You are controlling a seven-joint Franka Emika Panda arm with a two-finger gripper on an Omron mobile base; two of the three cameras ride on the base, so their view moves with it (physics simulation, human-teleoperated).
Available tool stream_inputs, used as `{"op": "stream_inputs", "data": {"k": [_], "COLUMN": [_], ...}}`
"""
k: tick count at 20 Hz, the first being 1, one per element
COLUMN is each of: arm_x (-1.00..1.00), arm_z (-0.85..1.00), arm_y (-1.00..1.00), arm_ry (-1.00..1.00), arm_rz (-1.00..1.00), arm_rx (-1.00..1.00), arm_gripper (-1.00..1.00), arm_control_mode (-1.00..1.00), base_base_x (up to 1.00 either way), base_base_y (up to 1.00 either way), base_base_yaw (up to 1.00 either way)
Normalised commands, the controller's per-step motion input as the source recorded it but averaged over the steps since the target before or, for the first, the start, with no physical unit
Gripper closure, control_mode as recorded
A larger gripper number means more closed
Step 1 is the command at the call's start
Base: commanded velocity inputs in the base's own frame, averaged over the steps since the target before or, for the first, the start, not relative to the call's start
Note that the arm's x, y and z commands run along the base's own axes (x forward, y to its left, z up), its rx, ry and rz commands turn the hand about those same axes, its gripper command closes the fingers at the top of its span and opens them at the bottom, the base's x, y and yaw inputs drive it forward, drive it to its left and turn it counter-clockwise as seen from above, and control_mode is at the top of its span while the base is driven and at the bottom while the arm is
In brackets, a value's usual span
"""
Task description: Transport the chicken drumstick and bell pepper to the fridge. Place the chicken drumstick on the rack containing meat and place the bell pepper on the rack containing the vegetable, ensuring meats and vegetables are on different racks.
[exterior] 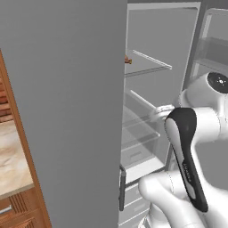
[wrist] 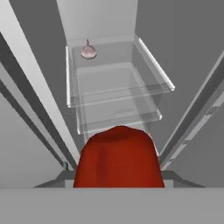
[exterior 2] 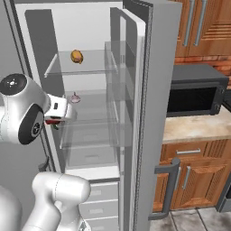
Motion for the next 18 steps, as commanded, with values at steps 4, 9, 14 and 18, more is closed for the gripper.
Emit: {"op": "stream_inputs", "data": {"k": [4,9,14,18], "arm_x": [0.87,0.97,0.99,0.94], "arm_z": [-0.42,-0.42,-0.42,-0.41], "arm_y": [-0.05,-0.07,-0.04,-0.04], "arm_ry": [0.0,0.0,0.01,0.03], "arm_rz": [0.0,0.0,0.0,0.02], "arm_rx": [0.0,0.0,0.0,0.0], "arm_gripper": [1.0,1.0,1.0,1.0], "arm_control_mode": [-1.0,-1.0,-1.0,-1.0], "base_base_x": [0.0,0.0,0.0,0.0], "base_base_y": [0.0,0.0,0.0,0.0], "base_base_yaw": [0.0,0.0,0.0,0.0]}}
